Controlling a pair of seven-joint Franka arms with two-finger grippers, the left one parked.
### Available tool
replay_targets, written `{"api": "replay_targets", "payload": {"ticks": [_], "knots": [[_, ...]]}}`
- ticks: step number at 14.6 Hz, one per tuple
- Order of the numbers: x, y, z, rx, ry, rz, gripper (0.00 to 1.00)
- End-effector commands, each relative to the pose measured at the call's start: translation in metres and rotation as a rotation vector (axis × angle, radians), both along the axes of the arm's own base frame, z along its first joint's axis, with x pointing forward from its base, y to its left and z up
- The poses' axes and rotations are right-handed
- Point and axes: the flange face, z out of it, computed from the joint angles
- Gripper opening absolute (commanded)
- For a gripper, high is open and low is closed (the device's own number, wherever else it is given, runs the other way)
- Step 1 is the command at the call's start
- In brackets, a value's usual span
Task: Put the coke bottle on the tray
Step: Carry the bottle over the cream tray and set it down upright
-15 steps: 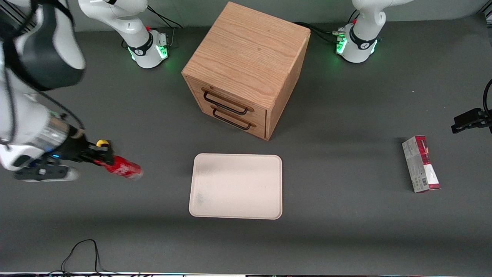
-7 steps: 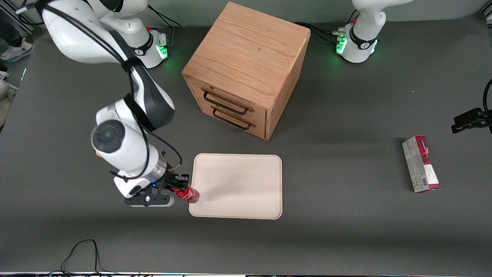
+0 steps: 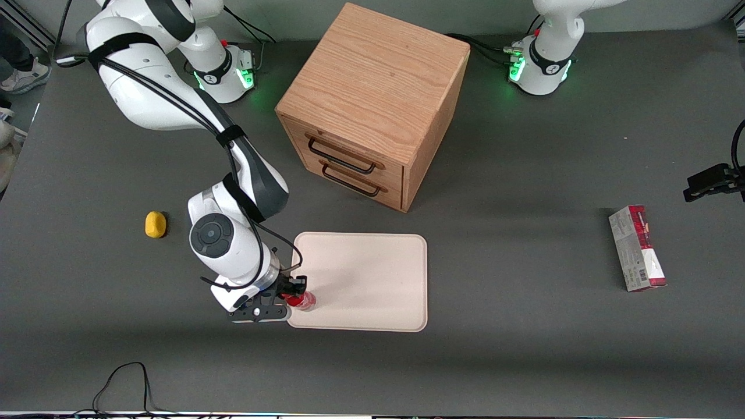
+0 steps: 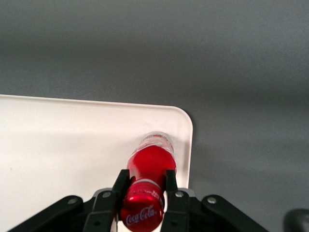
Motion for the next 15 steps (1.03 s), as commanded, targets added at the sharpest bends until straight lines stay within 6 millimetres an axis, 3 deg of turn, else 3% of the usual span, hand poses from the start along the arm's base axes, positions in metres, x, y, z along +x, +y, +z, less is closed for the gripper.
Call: {"api": "replay_targets", "payload": {"ticks": [1,4,6,8,10,15], "knots": [[0.002,0.007,0.0,-0.008,-0.028,-0.008,1.0],[-0.002,0.0,0.02,-0.118,-0.029,0.039,1.0],[-0.009,-0.01,0.064,-0.157,-0.027,0.065,1.0],[-0.017,-0.041,0.123,-0.151,-0.006,0.046,1.0],[-0.032,-0.094,0.168,-0.083,0.026,0.054,1.0],[-0.104,-0.227,0.247,-0.06,0.066,0.123,1.0]]}}
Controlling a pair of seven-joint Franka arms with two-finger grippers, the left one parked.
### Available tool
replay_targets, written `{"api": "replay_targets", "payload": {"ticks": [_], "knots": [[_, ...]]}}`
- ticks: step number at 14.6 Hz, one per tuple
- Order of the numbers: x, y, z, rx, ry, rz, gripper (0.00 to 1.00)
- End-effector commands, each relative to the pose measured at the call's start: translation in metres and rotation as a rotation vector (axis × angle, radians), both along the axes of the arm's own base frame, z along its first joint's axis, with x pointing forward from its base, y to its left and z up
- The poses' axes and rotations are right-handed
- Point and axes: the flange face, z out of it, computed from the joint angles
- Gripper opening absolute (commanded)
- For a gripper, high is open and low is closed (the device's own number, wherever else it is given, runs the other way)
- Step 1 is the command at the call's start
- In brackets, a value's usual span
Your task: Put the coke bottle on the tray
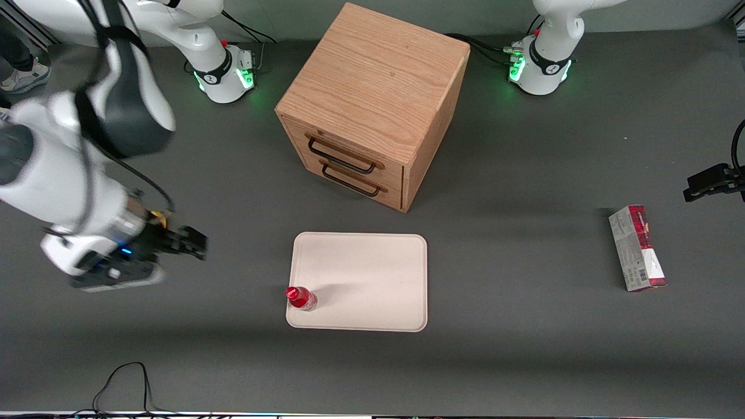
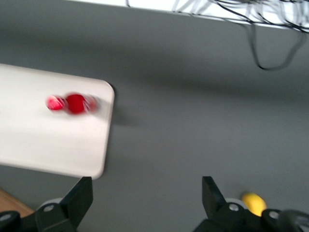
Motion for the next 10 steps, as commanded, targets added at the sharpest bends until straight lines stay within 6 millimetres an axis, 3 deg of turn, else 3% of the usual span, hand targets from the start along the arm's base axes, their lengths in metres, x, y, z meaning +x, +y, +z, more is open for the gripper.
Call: {"api": "replay_targets", "payload": {"ticks": [1,2,4,7,10], "knots": [[-0.061,-0.066,0.029,0.028,0.037,0.014,1.0],[-0.074,-0.083,0.034,0.032,0.051,-0.01,1.0],[-0.089,-0.097,0.035,0.04,0.067,-0.031,1.0],[-0.099,-0.127,0.044,0.047,0.077,-0.083,1.0],[-0.106,-0.138,0.052,0.052,0.089,-0.107,1.0]]}}
